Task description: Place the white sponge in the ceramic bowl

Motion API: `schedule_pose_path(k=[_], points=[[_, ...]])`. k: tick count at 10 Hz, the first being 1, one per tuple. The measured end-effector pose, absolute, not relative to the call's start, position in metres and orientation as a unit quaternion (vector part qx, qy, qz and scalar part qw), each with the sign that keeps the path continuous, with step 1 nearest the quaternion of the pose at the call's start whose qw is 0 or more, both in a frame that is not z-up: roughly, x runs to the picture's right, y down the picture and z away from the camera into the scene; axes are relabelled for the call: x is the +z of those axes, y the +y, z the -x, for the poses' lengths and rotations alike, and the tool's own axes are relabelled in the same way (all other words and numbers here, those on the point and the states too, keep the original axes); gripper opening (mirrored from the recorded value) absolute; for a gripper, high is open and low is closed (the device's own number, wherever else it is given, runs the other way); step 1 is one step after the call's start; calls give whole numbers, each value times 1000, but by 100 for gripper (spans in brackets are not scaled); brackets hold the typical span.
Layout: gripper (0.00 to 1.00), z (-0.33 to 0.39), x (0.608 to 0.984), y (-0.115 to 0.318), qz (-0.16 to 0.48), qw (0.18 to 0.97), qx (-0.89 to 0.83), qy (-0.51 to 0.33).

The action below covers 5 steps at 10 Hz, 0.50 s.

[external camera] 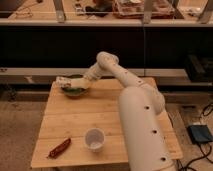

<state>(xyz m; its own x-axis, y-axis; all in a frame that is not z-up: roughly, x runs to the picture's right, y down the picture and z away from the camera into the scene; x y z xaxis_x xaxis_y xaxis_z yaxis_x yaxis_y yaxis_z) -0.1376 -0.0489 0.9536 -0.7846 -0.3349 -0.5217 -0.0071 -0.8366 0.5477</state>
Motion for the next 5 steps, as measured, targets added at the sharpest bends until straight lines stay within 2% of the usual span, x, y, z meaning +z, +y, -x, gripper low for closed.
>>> schedule_pose_path(k=[5], points=[[16, 159, 954, -48, -324, 69, -905, -269]])
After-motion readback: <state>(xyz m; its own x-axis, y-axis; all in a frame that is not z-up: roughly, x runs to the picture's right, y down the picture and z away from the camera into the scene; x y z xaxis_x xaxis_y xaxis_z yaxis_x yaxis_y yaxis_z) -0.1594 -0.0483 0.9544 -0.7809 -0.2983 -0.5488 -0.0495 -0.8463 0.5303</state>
